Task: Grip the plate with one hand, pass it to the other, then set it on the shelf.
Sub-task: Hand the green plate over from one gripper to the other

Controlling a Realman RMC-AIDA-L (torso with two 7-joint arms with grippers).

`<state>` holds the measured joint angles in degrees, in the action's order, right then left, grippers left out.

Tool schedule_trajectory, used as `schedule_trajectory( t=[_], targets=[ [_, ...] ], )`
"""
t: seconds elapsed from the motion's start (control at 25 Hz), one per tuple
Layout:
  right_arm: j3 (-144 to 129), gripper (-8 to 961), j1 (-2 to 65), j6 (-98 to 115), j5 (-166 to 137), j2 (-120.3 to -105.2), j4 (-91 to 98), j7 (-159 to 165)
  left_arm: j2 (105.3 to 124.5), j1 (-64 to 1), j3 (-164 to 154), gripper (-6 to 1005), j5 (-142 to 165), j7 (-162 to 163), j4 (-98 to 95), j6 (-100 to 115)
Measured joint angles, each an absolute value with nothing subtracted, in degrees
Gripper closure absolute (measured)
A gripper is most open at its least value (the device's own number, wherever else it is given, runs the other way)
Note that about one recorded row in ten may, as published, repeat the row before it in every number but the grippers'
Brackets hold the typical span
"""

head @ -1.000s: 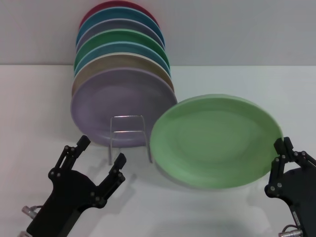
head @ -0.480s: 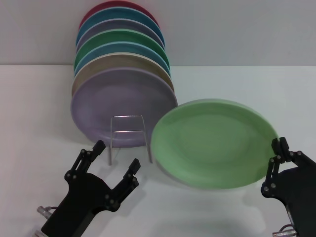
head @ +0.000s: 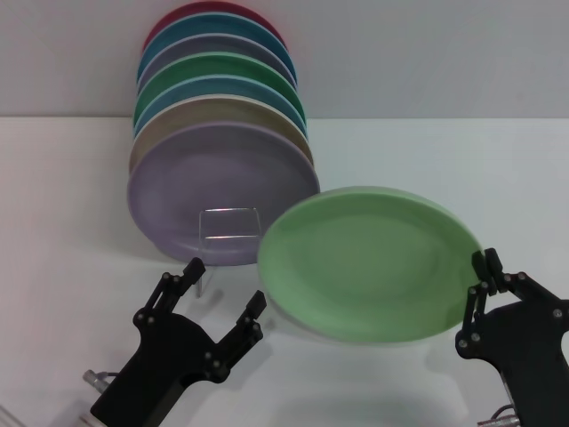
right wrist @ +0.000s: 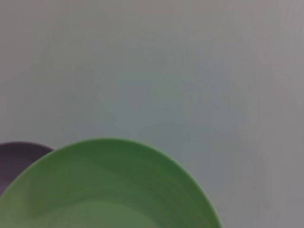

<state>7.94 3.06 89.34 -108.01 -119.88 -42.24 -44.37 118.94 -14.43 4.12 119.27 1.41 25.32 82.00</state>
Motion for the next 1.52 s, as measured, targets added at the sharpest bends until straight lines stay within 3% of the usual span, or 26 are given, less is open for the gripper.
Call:
schedule_trajectory(
  t=[1.24, 1.52],
  targets=[
    [6.6, 939, 4.6, 88.5, -107.9, -119.62, -43.8, -47.8, 119.09, -16.3, 6.7, 155, 119.2, 1.5, 26.6, 78.4],
    [6.2, 940, 5.1, 87.9, -108.0, -119.61, -43.8, -47.8, 119.09, -16.7, 6.6, 402, 119.2, 1.4, 26.7, 78.4]
  ],
)
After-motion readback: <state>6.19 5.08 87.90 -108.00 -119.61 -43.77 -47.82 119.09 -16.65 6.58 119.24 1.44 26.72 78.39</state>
